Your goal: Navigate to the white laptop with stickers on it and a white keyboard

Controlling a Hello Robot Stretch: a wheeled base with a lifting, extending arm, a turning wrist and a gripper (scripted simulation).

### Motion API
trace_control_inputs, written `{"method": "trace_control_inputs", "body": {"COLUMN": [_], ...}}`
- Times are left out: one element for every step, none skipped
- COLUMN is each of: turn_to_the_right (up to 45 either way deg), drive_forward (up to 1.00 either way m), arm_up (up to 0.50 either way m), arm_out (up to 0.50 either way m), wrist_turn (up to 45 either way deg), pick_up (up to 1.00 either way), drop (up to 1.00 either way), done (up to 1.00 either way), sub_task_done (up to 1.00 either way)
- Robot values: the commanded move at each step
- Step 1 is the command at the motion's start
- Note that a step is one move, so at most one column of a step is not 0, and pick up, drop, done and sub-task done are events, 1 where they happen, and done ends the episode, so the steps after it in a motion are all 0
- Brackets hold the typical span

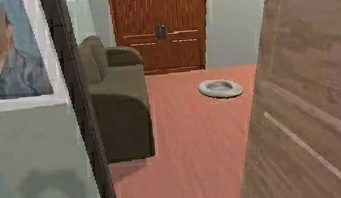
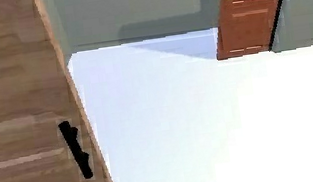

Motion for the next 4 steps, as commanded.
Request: {"method": "trace_control_inputs", "body": {"turn_to_the_right": [3.0,0.0,0.0,39.0], "drive_forward": [0.00,1.00,0.50,0.00], "arm_up": [0.00,0.00,0.00,0.00], "arm_out": [0.00,0.00,0.00,0.00], "wrist_turn": [0.0,0.0,0.0,0.0], "pick_up": [0.00,0.00,0.00,0.00], "drop": [0.00,0.00,0.00,0.00], "done": [0.00,0.00,0.00,0.00], "sub_task_done": [0.00,0.00,0.00,0.00]}}
